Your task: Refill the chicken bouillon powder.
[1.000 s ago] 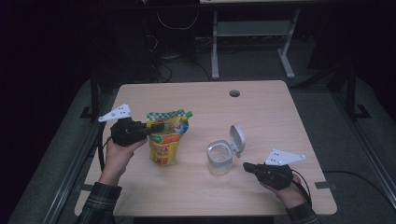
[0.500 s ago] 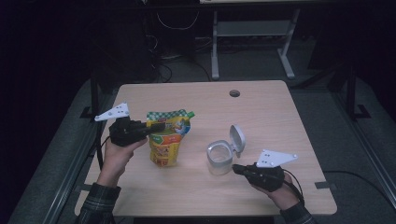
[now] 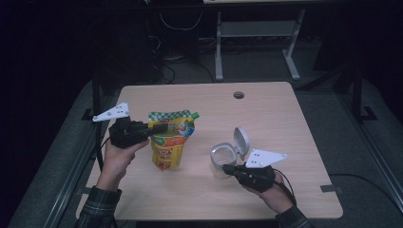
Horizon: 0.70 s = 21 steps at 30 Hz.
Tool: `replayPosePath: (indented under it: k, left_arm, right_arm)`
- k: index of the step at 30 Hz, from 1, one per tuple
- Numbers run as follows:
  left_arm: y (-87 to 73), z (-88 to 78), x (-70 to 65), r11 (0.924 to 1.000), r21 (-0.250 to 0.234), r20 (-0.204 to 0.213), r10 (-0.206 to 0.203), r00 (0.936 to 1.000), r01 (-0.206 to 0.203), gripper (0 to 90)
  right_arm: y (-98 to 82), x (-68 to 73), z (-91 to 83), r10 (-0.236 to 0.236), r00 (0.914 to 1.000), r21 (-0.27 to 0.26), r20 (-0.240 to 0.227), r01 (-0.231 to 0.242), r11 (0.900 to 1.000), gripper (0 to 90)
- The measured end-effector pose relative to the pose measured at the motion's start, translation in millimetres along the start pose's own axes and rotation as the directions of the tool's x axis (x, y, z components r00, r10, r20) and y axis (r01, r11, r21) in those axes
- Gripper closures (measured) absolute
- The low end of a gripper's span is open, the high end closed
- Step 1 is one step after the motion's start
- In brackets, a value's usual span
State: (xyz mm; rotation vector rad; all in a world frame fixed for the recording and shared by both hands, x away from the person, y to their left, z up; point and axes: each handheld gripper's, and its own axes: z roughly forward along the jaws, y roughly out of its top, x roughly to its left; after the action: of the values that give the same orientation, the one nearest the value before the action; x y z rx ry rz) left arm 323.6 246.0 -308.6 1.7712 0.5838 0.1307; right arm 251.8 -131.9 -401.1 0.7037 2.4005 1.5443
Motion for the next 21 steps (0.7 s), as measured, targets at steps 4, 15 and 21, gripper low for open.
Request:
replayPosePath:
  k: [4,15,21]
  left_arm:
    - [2.7,-3.5,-1.8,1.0,0.005,0.004,0.005,1.0,-0.005,90.0]
    - [18.0,-18.2,-7.5,0.9999,-0.009,0.029,0.01,0.9995,-0.01,90.0]
    - [25.3,-21.7,-13.0,0.9999,-0.008,0.05,0.011,0.9987,-0.01,90.0]
  right_arm:
    - [6.8,4.1,9.4,-0.004,1.0,-0.005,0.005,0.004,1.0,89.9]
    - [30.2,11.4,36.1,-0.011,0.9996,-0.02,0.026,0.012,1.0,89.9]
    - [42.3,14.5,51.3,-0.006,0.9991,-0.023,0.043,0.007,1.0,89.9]
